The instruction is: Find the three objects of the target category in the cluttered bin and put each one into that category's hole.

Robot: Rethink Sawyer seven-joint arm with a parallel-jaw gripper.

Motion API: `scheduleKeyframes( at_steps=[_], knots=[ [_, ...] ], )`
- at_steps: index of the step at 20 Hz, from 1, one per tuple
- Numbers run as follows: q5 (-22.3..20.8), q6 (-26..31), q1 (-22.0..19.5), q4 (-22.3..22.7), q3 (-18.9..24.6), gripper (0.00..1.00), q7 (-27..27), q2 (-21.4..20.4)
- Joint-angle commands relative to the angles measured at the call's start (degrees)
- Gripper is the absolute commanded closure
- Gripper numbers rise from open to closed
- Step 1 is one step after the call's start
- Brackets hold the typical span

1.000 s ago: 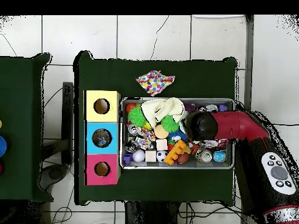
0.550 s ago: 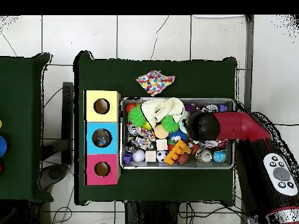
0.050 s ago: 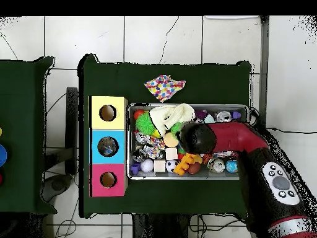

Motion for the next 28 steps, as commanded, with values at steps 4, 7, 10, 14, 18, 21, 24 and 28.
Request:
scheduleKeyframes(
  at_steps=[4,7,10,14,18,21,24,28],
  knots=[
    [3.9,-6.3,1.2,8.5,4.9,0.0,6.7,2.3],
    [3.8,-9.1,2.2,7.2,4.2,0.0,7.8,4.3],
    [3.6,-10.3,3.3,5.5,3.2,0.0,8.2,5.9],
    [2.3,-13.0,4.3,3.3,1.6,0.0,8.4,8.2],
    [2.3,-14.5,4.0,-0.3,1.6,0.0,7.2,11.3],
    [2.8,-13.8,3.7,-3.0,3.2,0.0,5.0,12.4],
    [3.0,-13.6,3.5,-3.4,3.2,0.0,4.7,12.1],
    [1.9,-13.8,4.3,-4.4,2.5,0.0,4.3,11.0]
  ],
)
